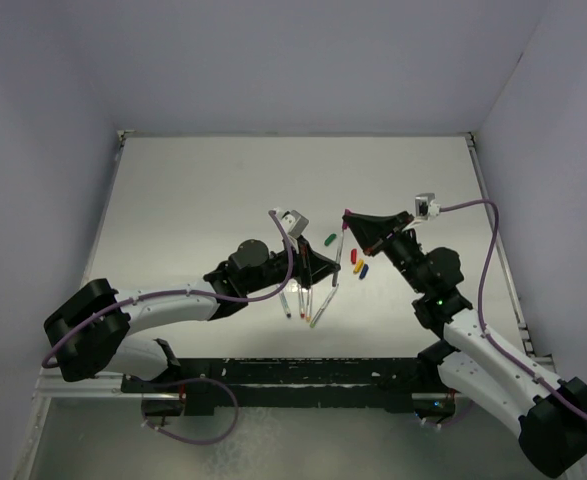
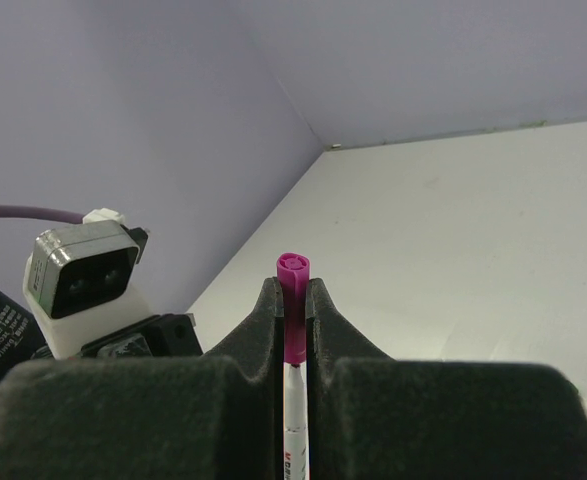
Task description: Insert the pens into the pen caps
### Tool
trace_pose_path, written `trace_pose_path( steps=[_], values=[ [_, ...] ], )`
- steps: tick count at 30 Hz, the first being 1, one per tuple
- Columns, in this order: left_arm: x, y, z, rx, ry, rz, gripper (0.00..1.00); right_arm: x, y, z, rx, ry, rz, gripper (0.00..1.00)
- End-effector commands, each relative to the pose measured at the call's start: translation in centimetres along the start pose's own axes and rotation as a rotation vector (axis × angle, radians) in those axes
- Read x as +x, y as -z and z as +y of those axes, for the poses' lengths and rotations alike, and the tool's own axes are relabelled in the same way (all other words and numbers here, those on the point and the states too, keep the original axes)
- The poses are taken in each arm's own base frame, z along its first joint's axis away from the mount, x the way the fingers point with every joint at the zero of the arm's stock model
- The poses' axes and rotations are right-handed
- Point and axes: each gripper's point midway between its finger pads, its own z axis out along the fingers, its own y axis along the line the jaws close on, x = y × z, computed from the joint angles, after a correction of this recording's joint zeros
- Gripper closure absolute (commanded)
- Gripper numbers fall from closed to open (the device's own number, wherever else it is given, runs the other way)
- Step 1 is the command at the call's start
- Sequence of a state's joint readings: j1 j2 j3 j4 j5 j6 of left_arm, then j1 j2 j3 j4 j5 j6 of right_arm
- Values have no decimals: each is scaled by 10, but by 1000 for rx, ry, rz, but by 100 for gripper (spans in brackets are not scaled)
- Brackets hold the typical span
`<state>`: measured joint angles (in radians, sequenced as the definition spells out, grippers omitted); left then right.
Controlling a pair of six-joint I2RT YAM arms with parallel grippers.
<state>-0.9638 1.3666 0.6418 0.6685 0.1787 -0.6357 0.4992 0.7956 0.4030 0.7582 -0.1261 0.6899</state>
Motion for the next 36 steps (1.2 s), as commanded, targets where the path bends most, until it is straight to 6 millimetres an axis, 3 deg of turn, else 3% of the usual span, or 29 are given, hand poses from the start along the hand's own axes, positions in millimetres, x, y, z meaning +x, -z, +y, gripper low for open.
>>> trace_pose_path(
  steps=[1,29,36],
  values=[
    [-21,-2,-15,48,-14,-69,100,-5,2,9,-39,4,-26,100],
    [-36,-10,-9,4,-35,-122,100,21,15,11,-48,-40,81,100],
    [-48,-11,-15,20,-46,-159,100,42,17,15,-89,-55,181,100]
  ],
)
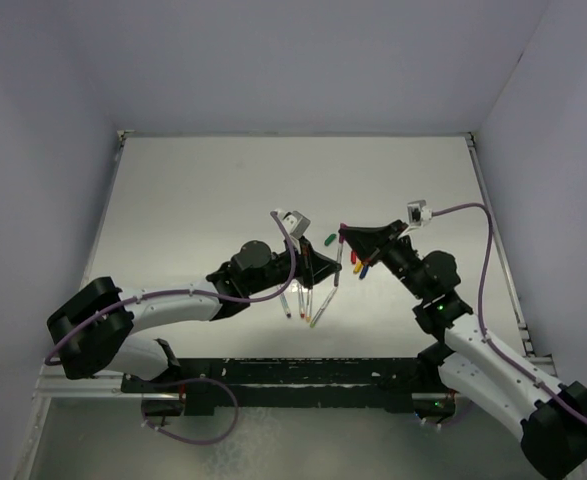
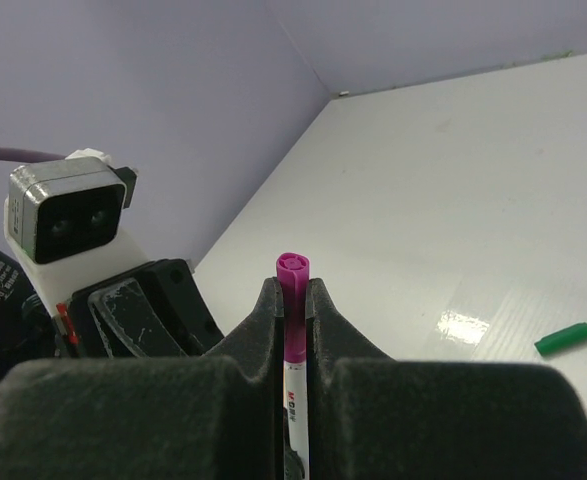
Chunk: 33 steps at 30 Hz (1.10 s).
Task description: Insert the pens into the pen caps
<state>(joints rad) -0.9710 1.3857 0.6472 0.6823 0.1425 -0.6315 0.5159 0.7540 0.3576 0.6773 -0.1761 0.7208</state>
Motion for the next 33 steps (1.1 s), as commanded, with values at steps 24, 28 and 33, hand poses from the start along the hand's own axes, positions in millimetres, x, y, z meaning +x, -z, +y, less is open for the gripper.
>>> trace_pose_path(
  steps=[24,28,33],
  values=[
    [-108,24,-5,2,-19,-377,100,69,8,20,-158,-33,303,100],
    [-116,27,-3,-6,-22,-402,100,83,8,20,-155,-27,343,100],
    [-123,28,-2,-11,-29,-420,100,98,9,21,-138,-10,391,100]
  ],
)
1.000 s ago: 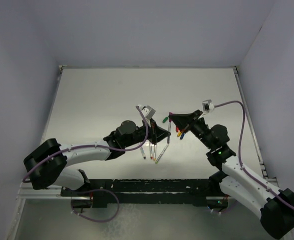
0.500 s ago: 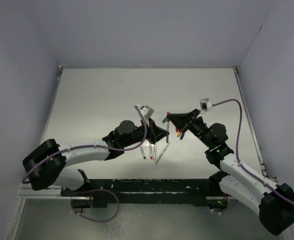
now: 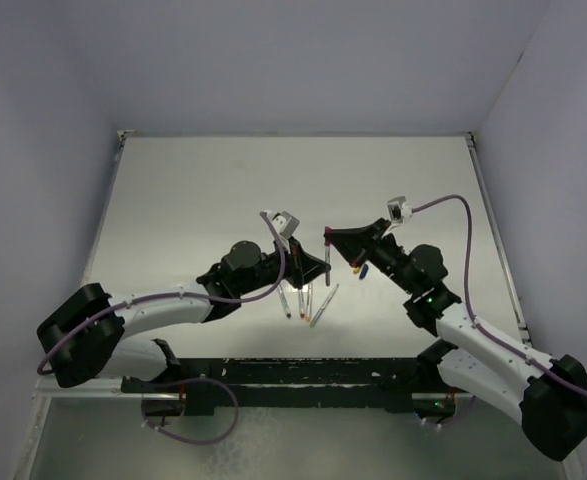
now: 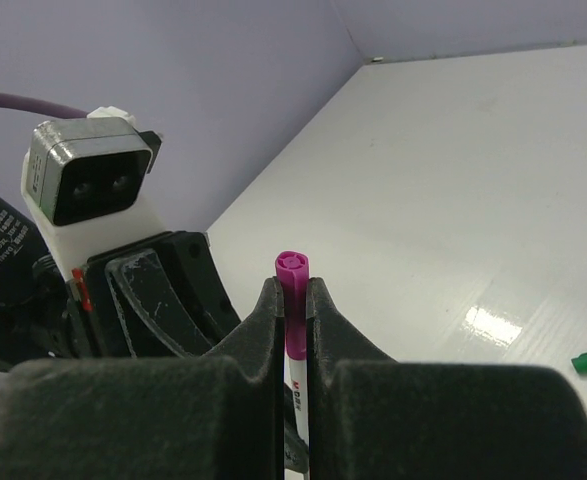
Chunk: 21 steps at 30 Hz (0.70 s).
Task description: Insert the pens into the pen caps
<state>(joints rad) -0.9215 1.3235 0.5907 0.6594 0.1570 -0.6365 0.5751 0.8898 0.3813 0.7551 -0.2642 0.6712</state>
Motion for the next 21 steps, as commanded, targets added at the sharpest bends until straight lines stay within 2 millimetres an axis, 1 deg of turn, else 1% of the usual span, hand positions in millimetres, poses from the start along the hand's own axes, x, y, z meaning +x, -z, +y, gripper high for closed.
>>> trace_pose_path(
  steps=[1,4,8,11,14,17,19,21],
  values=[
    [-121,12,-20,27,-33,-418,100,71,14,10,-46,-53,282,100],
    [-124,15,-17,16,-39,-427,100,78,16,10,-37,-49,304,100],
    [-126,18,-13,-3,-42,-427,100,78,16,9,-31,-44,301,100],
    [-118,15,-10,-8,-37,-394,100,67,9,9,-14,-23,273,100],
    [-100,9,0,-34,-23,-326,100,51,-3,12,-9,13,252,100],
    [-75,6,16,-83,-3,-247,100,26,-17,19,-4,60,209,86],
    [-57,6,27,-117,14,-193,100,7,-24,24,5,100,171,73],
    [-38,8,40,-156,33,-142,100,-13,-30,29,12,146,131,56]
  ],
)
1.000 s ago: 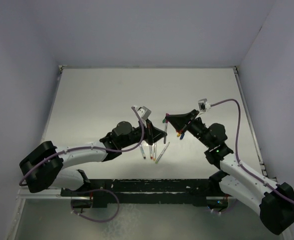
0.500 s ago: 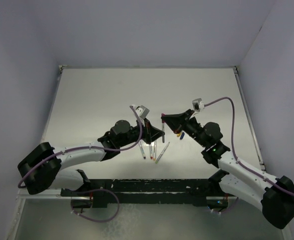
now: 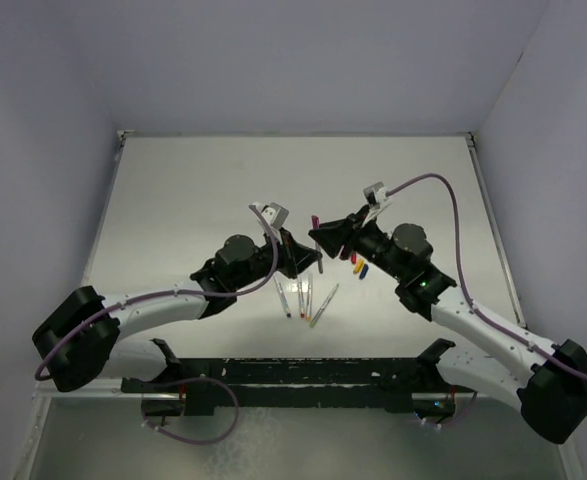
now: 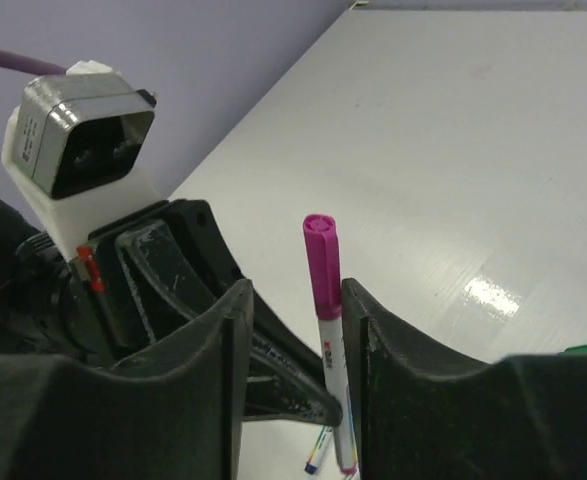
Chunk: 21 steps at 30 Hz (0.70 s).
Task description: Insert the pens into the pen caps
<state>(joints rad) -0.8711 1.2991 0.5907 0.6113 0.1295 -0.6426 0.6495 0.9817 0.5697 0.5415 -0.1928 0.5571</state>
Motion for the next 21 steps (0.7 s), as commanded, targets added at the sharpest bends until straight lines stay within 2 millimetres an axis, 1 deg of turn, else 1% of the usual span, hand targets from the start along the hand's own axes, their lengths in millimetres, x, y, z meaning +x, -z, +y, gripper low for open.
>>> trace_pose_path(
  steps=[1,2,4,5,6,7,8,9,11,12,14,16,17,19,21],
  values=[
    [-17,1,25,-103,28,-95,100,-21,-1,23,-38,90,25,48],
    [-9,2,33,-128,33,-74,100,-27,-1,25,-35,99,22,44],
    [5,6,47,-185,36,-38,100,-46,1,27,-12,127,-22,35],
    [11,8,54,-217,33,-18,100,-54,4,28,-2,142,-41,26],
    [14,10,62,-254,29,-7,100,-62,7,30,7,157,-62,14],
    [17,12,68,-286,27,7,100,-68,10,28,24,166,-76,6],
    [18,14,75,-314,29,14,100,-71,14,25,52,171,-85,1],
    [17,16,81,-339,30,20,100,-76,18,22,79,174,-99,0],
    [11,21,95,-395,32,22,100,-76,24,9,154,171,-96,0],
    [10,25,105,-436,32,35,100,-75,27,1,203,162,-95,0],
    [0,30,122,-501,27,41,100,-69,35,-18,304,144,-90,0],
    [-8,36,143,-581,33,65,100,-65,44,-38,409,127,-95,0],
    [-8,39,155,-625,47,90,100,-65,50,-48,469,123,-105,0],
    [-8,46,180,-707,89,135,100,-61,57,-60,536,127,-97,0],
    [-9,48,197,-736,120,166,100,-56,63,-69,583,131,-79,0]
  ],
)
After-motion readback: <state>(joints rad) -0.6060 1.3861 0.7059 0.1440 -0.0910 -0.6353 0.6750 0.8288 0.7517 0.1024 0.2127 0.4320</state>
